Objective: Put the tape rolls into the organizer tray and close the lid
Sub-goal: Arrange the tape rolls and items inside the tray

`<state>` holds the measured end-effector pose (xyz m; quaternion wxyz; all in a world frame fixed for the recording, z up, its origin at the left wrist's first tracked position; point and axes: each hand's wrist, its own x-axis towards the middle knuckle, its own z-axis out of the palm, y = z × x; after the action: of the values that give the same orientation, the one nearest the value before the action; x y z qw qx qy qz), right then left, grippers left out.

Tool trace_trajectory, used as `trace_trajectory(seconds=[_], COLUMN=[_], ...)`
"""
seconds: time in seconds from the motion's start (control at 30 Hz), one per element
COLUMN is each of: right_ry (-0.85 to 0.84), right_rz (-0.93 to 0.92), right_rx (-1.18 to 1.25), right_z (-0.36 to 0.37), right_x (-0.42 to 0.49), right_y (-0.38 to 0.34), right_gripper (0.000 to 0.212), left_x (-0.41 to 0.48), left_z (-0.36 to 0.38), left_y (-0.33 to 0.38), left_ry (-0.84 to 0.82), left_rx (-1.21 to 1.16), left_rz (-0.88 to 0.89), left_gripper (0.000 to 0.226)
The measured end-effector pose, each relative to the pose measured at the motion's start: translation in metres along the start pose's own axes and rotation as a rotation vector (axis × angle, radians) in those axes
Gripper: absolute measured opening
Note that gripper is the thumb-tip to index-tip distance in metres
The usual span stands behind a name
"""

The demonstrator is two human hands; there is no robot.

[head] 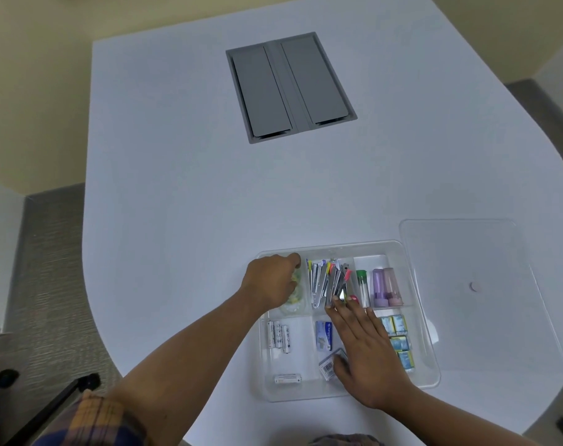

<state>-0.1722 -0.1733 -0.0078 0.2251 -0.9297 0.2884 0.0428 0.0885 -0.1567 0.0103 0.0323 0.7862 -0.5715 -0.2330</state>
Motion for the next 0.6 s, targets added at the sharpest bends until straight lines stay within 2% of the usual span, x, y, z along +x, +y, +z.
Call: trace_trajectory(seconds=[0.17, 0.37, 0.53, 0.6], right_ry=[-0.006, 0.003, 0.016, 0.013], right_rz=[-0.001, -0.004, -0.018, -0.014], right_rx=[-0.008, -0.007, 0.002, -0.003], right_z=[0.001, 0.000, -0.001, -0.001], right_x=[0.000, 0.000, 0.001, 0.000], right_y=[0.001, 0.001, 0.000, 0.000], right_gripper=[0.088, 0.089, 0.088, 0.088], left_x=[-0.002, -0.011, -0.023, -0.024], left_z=[0.003, -0.003, -0.007, -0.008], left_y=[0.005, 0.012, 0.014, 0.014], left_ry=[0.053, 0.133, -0.145, -0.208], left_rx=[0.047, -0.009, 0.150, 0.214], left_rz=[-0.047, -0.038, -0.136, -0.136], left_gripper=[0.026, 0.019, 0.016, 0.017])
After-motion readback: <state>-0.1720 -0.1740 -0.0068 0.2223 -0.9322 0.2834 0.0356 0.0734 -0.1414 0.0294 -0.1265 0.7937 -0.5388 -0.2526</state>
